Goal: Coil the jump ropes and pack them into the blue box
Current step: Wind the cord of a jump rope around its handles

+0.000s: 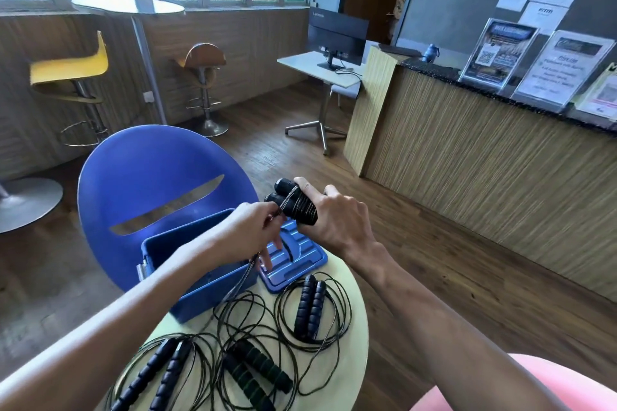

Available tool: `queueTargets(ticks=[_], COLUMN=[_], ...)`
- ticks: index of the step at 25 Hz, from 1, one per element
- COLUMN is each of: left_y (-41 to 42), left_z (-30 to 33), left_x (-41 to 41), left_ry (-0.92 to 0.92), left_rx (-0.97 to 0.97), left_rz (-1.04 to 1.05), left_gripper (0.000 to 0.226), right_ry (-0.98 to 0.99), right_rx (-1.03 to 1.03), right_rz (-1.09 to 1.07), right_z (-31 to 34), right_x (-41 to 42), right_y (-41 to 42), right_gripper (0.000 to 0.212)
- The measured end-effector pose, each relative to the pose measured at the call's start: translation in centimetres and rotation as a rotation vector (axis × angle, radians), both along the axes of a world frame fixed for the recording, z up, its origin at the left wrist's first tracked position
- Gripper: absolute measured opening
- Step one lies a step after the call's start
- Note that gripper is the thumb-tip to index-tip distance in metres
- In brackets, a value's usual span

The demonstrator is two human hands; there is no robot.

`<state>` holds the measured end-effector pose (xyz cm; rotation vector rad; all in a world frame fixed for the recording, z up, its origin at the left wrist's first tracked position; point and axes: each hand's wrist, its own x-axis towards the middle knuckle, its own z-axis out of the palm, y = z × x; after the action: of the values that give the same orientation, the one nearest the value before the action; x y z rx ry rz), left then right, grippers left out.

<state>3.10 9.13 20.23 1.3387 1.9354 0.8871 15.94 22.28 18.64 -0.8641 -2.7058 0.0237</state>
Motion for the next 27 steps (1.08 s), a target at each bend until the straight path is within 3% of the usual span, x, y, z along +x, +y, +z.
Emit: queueTargets(ticks=[4, 6, 8, 11, 14, 17, 20, 23, 27], left_y=[0.1, 0.0, -0.1, 0.0, 0.5, 0.7, 1.1, 1.8, 1.9], left_z=[-0.8, -1.5, -1.9, -1.2, -0.4, -0.3, -0.1, 0.0, 0.4], left_x=[0.9, 0.9, 1.1, 1.6, 1.8, 1.9, 2.2, 2.8, 2.7], left_ry=[-0.695, -0.895, -0.855, -0.635, -0.597, -0.629, -0.502, -0.376, -0.388], left_rx=[0.003, 0.09, 0.108, 0.068, 0.052, 0.057, 0.105, 0.145, 0.137], left_rz=[0.069, 0.072, 0.08, 0.147, 0.261, 0.364, 0.374, 0.379, 0.362], left_gripper=[0.024, 0.025, 0.027, 0.032, 0.055, 0.044, 0.041, 0.043, 0.043], right_ry=[0.045, 0.037, 0.034, 0.015, 0.022, 0.052, 0.017, -0.002, -0.082], right_rx=[0.009, 0.051, 0.064, 0.027, 0.017, 0.035, -0.01, -0.031, 0.012], right_rz=[-0.016, -0.015, -0.021, -0.045, -0.084, -0.107, -0.064, -0.023, 0.032], right_z=[0.2, 0.3, 0.2, -0.1, -0.6, -1.0, -1.2, -1.4, -1.7], right_x=[0.3, 0.2, 0.1, 0.0, -0.4, -0.6, -0.5, -0.3, -0.1], right_y=[0.2, 0.2, 0.3, 0.4, 0.6, 0.9, 0.6, 0.1, -0.2], right_gripper=[0.088, 0.091, 0.091, 0.098, 0.102, 0.081, 0.067, 0.062, 0.06])
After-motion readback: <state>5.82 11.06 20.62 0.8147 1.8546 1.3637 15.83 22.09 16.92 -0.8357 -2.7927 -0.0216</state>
